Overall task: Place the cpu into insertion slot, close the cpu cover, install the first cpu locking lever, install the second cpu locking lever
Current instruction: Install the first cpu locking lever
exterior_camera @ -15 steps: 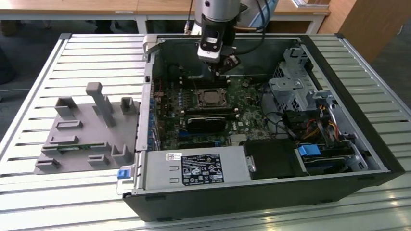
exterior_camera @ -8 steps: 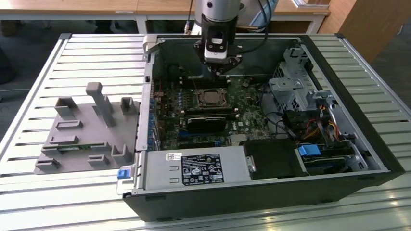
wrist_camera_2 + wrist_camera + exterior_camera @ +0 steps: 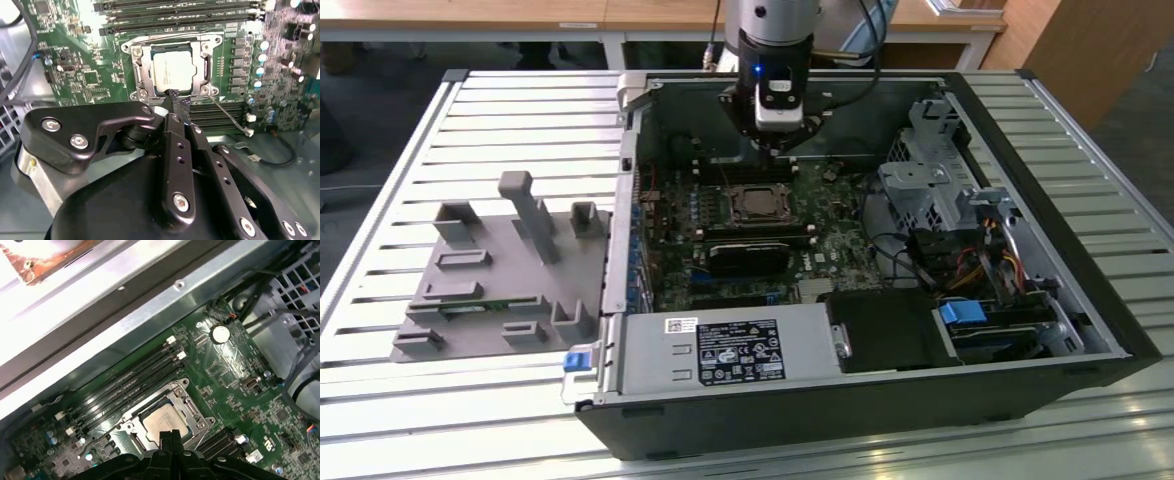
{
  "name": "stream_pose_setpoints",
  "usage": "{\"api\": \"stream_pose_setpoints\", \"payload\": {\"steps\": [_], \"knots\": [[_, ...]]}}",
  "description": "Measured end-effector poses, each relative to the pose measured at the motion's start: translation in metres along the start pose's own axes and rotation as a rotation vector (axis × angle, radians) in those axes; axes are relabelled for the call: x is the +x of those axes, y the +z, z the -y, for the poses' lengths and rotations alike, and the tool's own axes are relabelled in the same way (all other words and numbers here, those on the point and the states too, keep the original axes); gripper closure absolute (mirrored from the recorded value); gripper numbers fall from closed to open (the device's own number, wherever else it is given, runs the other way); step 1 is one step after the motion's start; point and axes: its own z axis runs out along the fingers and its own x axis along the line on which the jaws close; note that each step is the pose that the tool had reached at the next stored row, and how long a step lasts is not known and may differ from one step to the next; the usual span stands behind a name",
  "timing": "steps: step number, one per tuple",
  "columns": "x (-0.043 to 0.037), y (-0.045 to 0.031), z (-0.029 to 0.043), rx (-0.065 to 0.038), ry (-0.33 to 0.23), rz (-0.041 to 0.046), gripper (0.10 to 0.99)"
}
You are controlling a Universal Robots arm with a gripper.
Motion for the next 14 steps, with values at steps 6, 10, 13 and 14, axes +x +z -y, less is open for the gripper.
{"api": "stream_pose_setpoints", "payload": {"steps": [6,10,13,14], "knots": [[0.0000,0.0000,0.0000,-0.002,-0.096,-0.0029,0.980],[0.0000,0.0000,0.0000,-0.003,-0.139,-0.0043,0.980],[0.0000,0.0000,0.0000,-0.004,-0.185,-0.0057,0.980],[0.0000,0.0000,0.0000,-0.005,-0.200,-0.0062,0.980]]}}
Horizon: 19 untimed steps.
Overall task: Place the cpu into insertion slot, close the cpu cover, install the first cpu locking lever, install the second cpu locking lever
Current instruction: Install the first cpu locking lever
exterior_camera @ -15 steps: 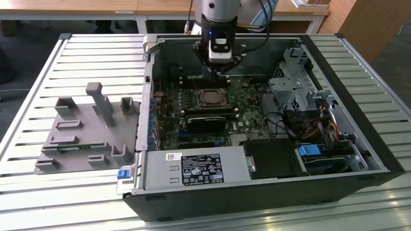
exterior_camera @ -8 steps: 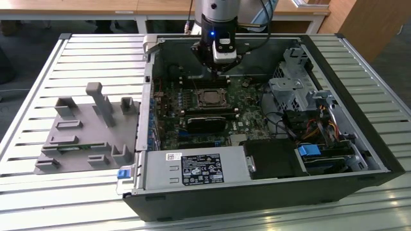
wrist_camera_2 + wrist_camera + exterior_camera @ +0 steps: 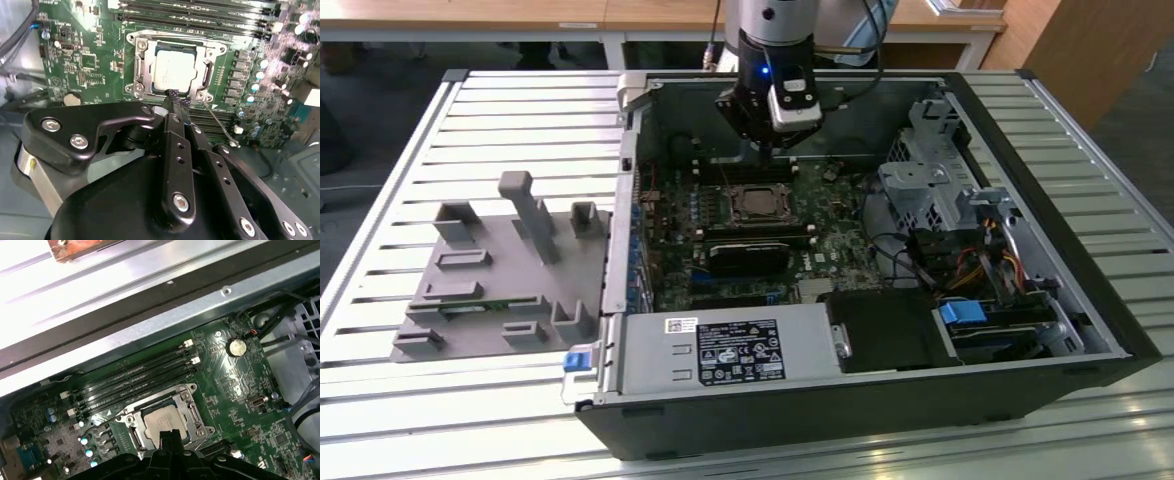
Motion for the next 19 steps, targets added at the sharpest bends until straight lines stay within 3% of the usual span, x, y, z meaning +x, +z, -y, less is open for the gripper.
{"api": "stream_pose_setpoints", "payload": {"steps": [7,19], "knots": [[0.0000,0.0000,0.0000,-0.002,-0.099,-0.0031,0.980],[0.0000,0.0000,0.0000,-0.007,-0.316,-0.0098,0.980]]}}
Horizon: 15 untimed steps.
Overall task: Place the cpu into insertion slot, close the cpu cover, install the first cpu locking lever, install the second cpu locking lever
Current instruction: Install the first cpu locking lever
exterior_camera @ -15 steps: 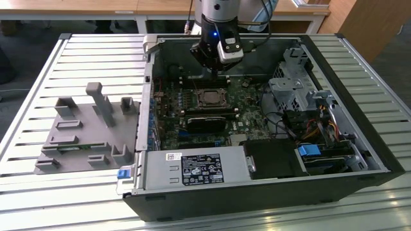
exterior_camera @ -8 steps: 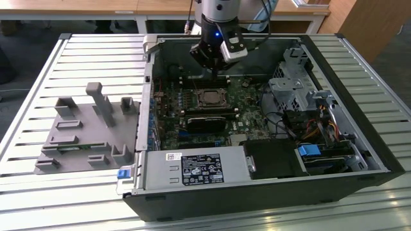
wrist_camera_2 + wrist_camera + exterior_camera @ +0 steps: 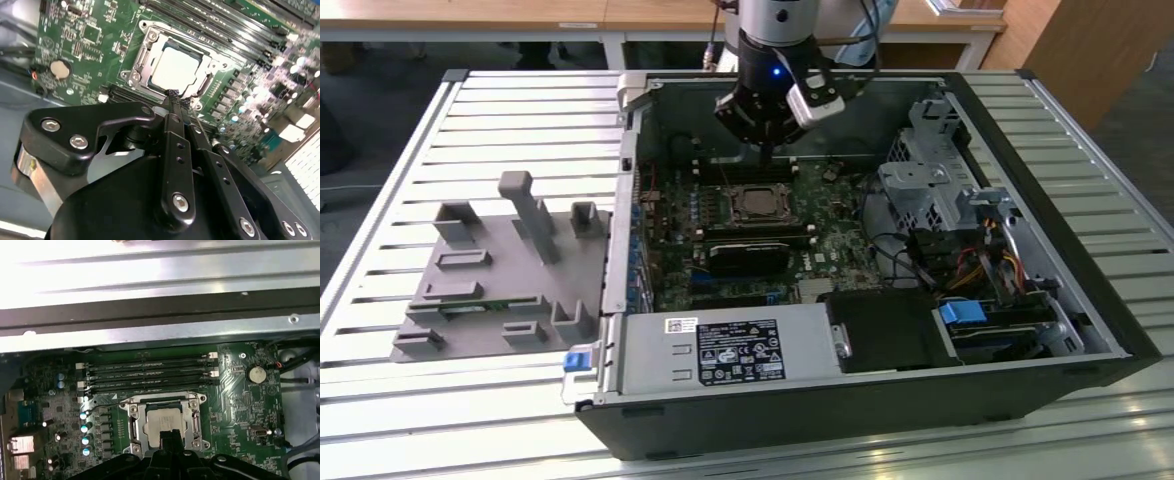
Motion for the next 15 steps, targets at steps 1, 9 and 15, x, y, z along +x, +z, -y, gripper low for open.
{"api": "stream_pose_setpoints", "payload": {"steps": [1,9,15], "knots": [[0.0000,0.0000,0.0000,0.000,-0.018,-0.0005,0.980],[0.0084,0.0007,0.0008,-0.002,-0.079,-0.0024,0.980],[0.0276,0.0013,0.0026,-0.002,-0.078,-0.0023,0.980]]}}
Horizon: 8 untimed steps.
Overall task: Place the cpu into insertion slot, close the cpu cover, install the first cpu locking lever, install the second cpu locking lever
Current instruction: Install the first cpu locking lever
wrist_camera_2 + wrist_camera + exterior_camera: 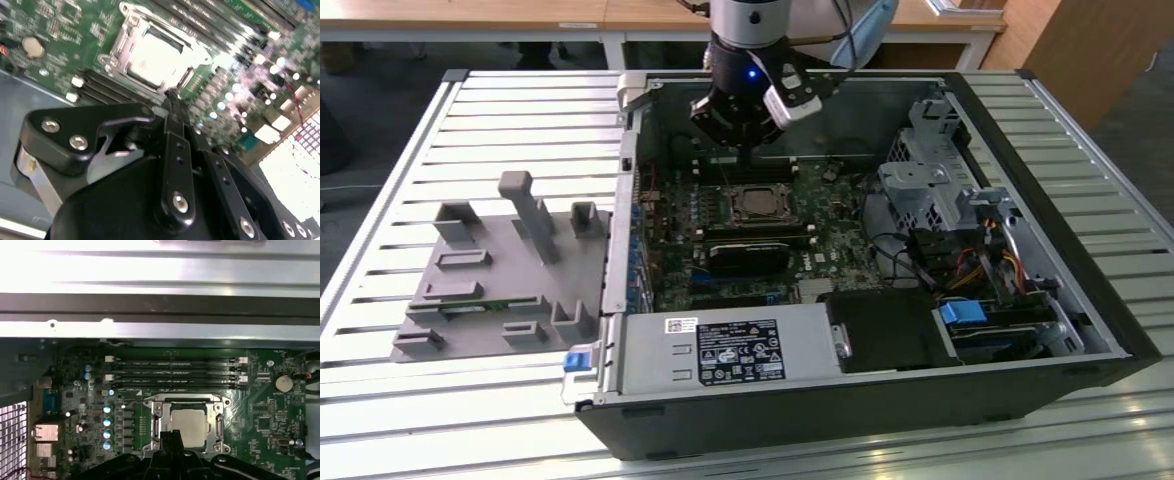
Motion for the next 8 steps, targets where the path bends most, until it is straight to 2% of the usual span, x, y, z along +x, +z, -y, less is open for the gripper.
{"api": "stream_pose_setpoints", "payload": {"steps": [2,6,8], "knots": [[0.0037,0.0004,-0.0002,0.000,0.006,0.0006,0.980],[0.0060,0.0014,-0.0005,0.001,0.044,0.0021,0.980],[0.0065,0.0019,-0.0005,0.001,0.045,0.0025,0.980]]}}
